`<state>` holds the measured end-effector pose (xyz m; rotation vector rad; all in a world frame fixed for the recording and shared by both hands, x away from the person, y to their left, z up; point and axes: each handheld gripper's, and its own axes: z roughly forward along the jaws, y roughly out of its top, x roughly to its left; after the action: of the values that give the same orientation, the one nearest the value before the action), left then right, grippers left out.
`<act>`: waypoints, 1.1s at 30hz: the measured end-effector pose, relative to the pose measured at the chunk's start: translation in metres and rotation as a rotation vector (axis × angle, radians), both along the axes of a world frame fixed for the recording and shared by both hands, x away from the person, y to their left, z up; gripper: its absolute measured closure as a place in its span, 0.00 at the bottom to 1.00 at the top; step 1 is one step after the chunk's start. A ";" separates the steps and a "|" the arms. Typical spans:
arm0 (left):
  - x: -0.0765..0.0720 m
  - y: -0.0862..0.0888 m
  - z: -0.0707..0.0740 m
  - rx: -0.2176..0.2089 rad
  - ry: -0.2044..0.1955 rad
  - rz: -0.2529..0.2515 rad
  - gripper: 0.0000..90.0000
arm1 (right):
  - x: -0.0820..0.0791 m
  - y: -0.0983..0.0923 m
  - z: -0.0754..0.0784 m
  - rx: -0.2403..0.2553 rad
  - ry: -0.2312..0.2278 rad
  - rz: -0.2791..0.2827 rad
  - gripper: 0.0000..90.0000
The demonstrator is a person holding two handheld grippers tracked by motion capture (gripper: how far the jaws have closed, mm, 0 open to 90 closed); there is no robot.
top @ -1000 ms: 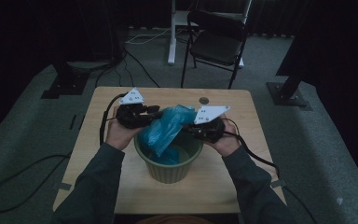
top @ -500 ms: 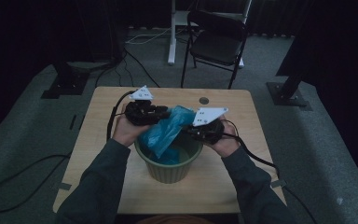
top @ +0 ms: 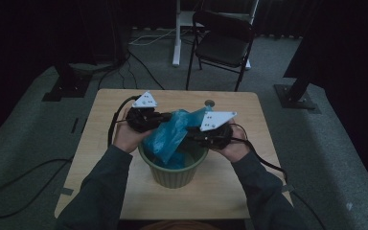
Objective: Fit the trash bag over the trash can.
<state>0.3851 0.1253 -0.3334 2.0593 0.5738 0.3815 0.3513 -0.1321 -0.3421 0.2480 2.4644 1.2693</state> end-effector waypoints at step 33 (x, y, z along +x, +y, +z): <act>-0.047 0.001 -0.015 0.001 -0.052 -0.052 1.00 | 0.036 0.021 0.027 0.068 0.055 -0.118 0.81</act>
<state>0.3384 0.1259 -0.3486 2.0552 0.4883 0.4036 0.3871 -0.1108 -0.3151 0.4443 2.4149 1.3141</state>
